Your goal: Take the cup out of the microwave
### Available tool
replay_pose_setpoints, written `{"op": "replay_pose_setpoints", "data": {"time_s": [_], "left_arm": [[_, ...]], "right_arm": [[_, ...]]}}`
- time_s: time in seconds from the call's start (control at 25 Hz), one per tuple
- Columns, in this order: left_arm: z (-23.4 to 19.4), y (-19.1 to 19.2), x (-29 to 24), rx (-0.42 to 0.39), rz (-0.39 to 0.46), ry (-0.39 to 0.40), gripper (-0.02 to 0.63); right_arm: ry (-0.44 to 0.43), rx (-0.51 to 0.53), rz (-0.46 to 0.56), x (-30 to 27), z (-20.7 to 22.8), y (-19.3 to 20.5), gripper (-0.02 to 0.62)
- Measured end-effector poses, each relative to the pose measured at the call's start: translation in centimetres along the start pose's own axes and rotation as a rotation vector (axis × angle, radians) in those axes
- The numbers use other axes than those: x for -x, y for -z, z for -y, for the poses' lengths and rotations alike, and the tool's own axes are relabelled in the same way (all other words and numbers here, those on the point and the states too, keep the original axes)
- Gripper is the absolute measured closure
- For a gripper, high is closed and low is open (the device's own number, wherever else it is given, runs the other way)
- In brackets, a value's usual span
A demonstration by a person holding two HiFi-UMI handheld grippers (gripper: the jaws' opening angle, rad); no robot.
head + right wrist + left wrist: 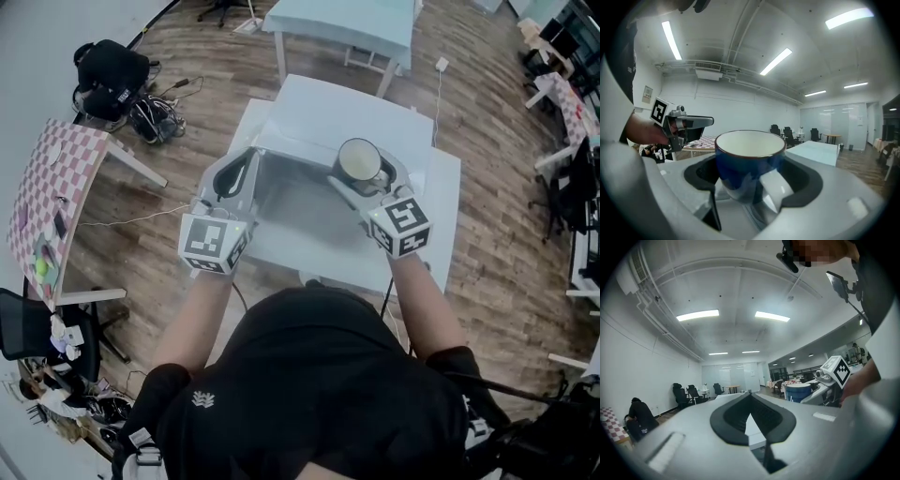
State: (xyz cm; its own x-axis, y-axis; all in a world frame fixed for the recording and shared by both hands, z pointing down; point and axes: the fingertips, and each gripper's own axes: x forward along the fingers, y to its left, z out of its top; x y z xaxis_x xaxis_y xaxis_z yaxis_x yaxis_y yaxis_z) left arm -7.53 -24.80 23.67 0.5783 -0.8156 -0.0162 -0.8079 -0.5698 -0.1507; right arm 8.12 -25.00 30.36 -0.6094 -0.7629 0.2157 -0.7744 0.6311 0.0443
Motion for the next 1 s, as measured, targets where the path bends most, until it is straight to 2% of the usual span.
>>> {"op": "replay_pose_setpoints", "data": {"time_s": [0.2,0.36,0.52,1.0], "left_arm": [[0.6,-0.8,-1.1,-0.022,0.011,0.018,0.603],[0.6,-0.6,-1.5,-0.054,-0.002,0.042,0.603],[0.6,0.2,-2.1,-0.035,-0.013,0.038,0.603],[-0.1,0.8,-2.5,-0.051,-0.014,0.041,0.603]], "right_arm": [[0.011,0.000,0.007,0.5,1.1,-1.2,0.204],[-0.017,0.035,-0.004,-0.1,0.8,-1.7,0.204],[-0.004,0.016,0.019,-0.3,1.5,-2.0,0.204],[0.011,0.000,0.029,-1.8,1.8,-1.6,0.204]]}}
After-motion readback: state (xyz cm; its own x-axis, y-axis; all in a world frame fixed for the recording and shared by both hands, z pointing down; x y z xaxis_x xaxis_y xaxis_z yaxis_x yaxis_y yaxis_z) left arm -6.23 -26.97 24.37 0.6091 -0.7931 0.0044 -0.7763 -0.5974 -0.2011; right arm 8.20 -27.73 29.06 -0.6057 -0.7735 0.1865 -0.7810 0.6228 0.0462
